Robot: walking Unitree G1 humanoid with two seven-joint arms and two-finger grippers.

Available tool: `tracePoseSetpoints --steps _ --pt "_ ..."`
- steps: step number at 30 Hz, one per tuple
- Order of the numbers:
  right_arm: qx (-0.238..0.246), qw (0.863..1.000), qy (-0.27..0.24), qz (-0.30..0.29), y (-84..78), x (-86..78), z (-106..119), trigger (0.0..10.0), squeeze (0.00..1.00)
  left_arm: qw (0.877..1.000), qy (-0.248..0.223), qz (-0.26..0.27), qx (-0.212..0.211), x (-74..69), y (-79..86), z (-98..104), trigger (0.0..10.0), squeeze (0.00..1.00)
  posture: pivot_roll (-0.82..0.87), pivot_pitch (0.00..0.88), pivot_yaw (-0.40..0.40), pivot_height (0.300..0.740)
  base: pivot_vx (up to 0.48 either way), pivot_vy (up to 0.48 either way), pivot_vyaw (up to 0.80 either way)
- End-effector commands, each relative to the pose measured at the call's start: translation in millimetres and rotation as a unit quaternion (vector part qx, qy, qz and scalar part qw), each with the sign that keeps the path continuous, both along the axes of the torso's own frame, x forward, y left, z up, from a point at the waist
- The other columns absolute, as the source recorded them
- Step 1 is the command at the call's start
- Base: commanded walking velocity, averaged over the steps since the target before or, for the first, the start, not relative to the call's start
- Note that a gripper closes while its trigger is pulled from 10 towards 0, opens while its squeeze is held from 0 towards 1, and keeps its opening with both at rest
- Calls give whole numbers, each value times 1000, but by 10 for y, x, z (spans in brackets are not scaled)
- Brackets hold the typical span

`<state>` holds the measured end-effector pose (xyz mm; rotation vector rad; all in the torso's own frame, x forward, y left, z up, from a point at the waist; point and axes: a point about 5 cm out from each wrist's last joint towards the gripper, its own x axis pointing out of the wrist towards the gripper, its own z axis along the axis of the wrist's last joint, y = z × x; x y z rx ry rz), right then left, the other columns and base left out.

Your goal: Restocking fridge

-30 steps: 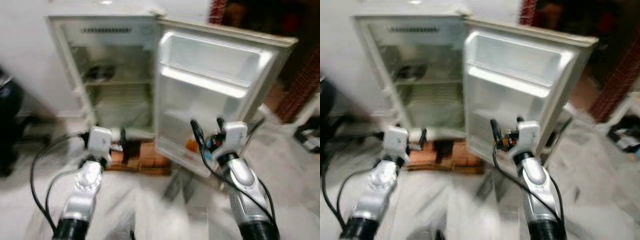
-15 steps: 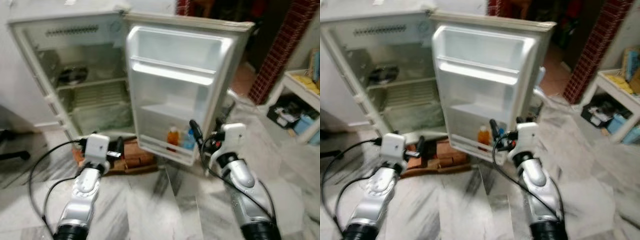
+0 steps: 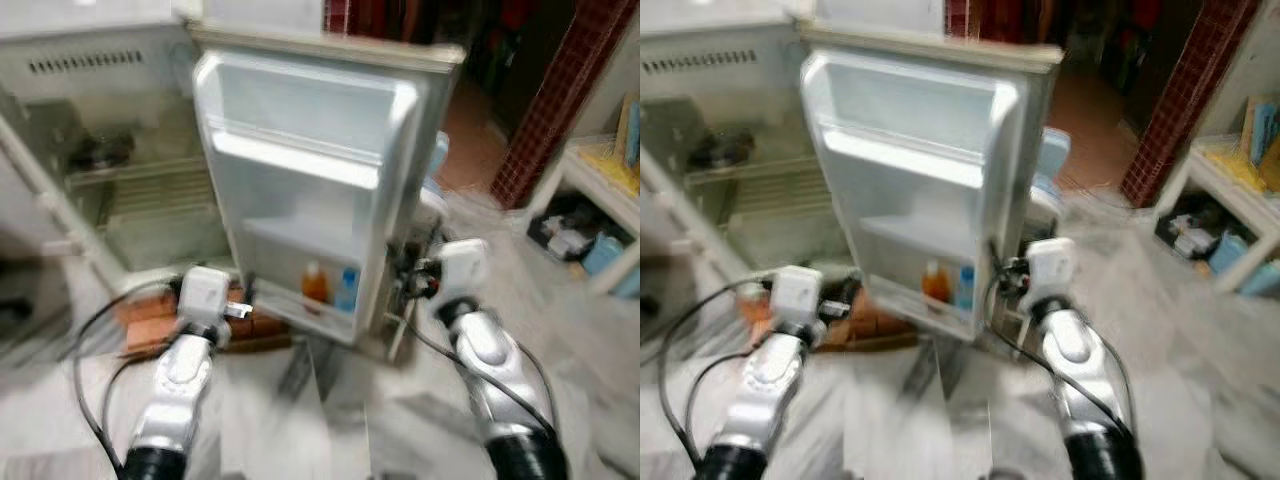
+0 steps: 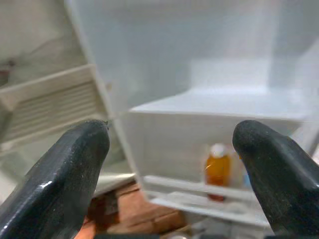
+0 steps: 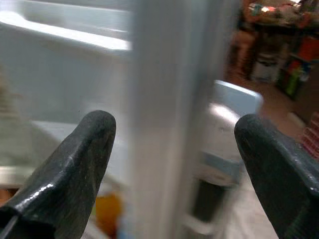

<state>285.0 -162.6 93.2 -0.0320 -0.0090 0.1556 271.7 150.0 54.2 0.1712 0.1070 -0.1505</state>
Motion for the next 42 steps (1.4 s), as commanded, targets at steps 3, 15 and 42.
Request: tracePoseSetpoints --steps 3,15,42 --pt "17 999 -14 25 106 15 53 10000 0 1000 -6 13 14 16 122 35 10000 0 -25 0 2 740 277 -389 0" --pt "26 999 -22 24 85 33 75 10000 0 1000 -4 10 19 17 119 35 10000 0 -20 0 5 740 272 -392 421" --pt "13 998 -40 38 134 366 231 10000 0 992 119 -43 15 -365 -31 -390 10000 0 -2 0 -5 740 0 -111 497"
